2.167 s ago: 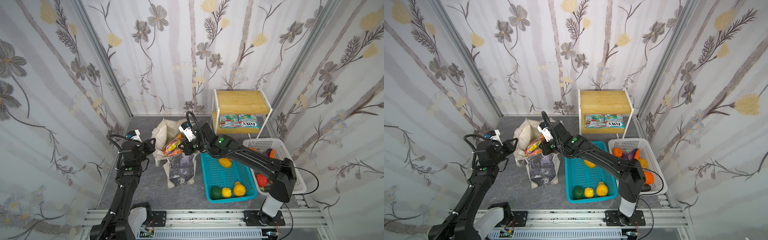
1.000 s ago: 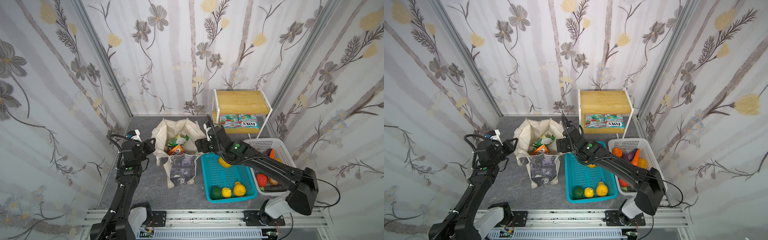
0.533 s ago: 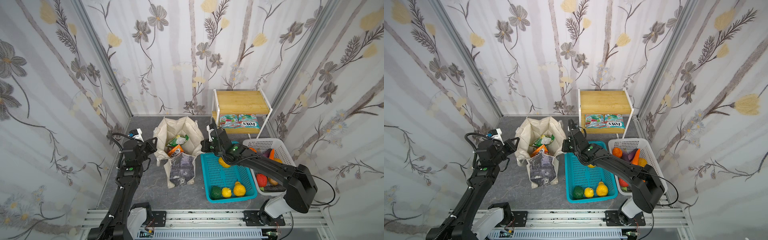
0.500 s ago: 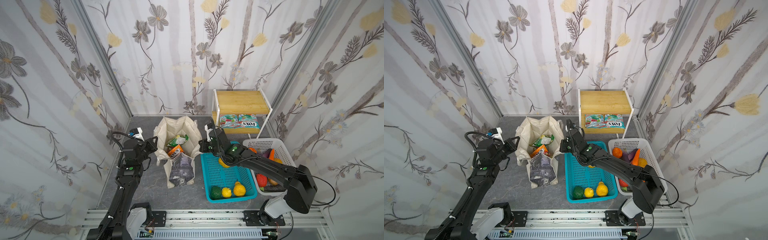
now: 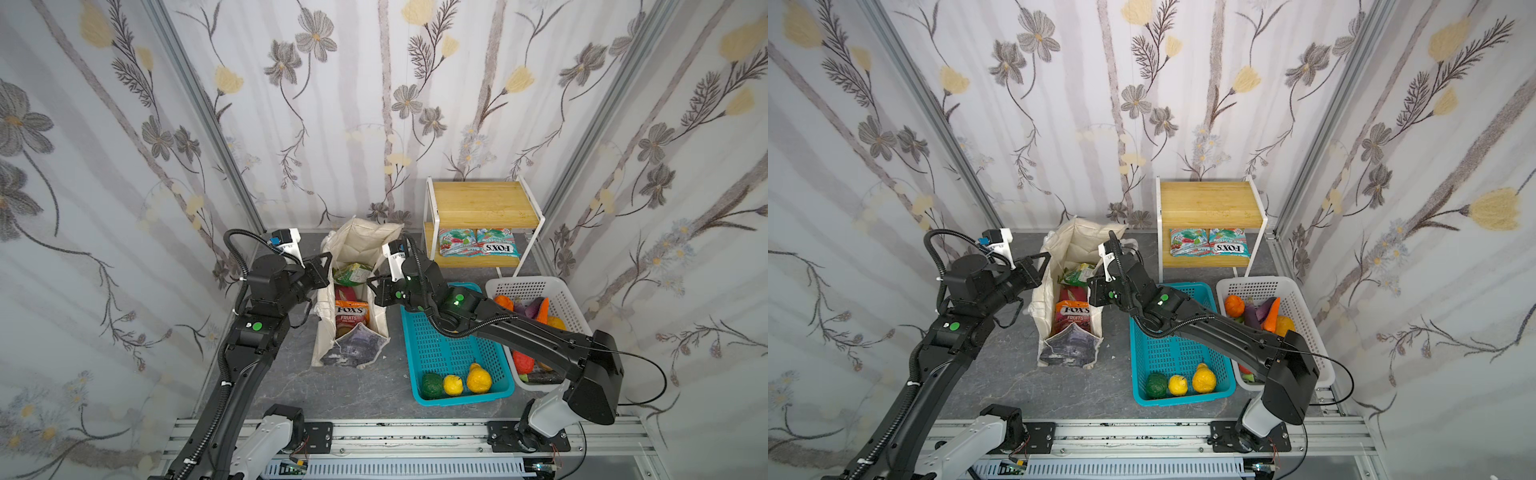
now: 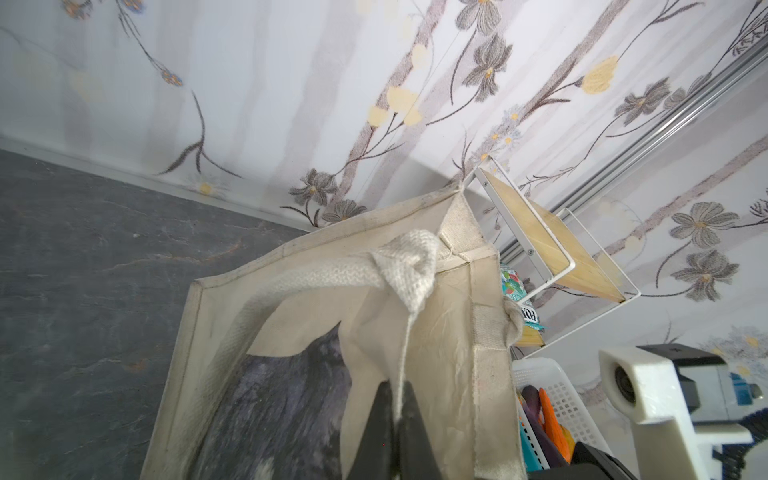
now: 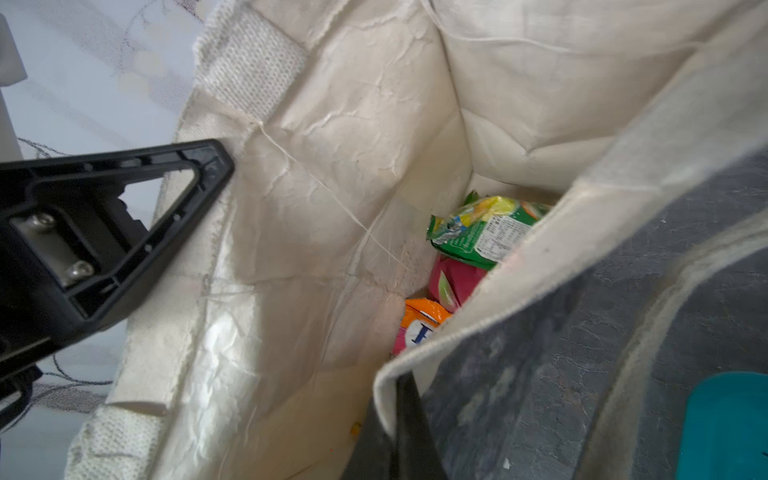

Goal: Place the food into the grocery bag and tie it
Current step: 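Lift the tote rim with the left gripper while the right gripper reaches toward the bag, then move the right gripper over the white vegetable basket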

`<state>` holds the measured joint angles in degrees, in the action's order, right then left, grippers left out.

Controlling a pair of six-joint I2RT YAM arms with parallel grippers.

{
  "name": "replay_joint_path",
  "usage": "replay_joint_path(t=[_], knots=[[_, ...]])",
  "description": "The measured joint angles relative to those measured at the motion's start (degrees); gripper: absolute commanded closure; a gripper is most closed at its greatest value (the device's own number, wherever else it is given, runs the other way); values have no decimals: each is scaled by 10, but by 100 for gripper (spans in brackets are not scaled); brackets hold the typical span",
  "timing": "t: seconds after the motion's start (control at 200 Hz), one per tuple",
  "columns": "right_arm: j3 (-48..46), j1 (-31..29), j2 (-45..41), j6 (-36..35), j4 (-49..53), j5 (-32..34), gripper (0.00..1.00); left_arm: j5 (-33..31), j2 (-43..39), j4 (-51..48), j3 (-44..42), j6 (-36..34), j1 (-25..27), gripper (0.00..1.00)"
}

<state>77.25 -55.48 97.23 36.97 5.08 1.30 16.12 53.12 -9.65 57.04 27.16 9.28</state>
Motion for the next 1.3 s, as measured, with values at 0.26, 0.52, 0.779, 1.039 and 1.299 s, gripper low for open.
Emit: replay_joint_path(t=[0.26, 0.52, 0.779, 1.039, 1.299], knots=[[-121, 49, -112, 0, -2, 24, 100, -31, -2, -17, -44, -23, -63, 100], [-127, 61, -87, 6, -4, 16, 90, -9, 4, 50, -121, -61, -66, 100], [-144, 63, -134, 9, 10, 47, 12, 6, -3, 86, -139, -74, -67, 100], [-177, 78, -269, 5, 88, 192, 0, 6, -8, 103, -153, -82, -67, 100], [-239, 220, -368, 4, 194, 231, 0, 20, -18, 118, -169, -87, -69, 100]])
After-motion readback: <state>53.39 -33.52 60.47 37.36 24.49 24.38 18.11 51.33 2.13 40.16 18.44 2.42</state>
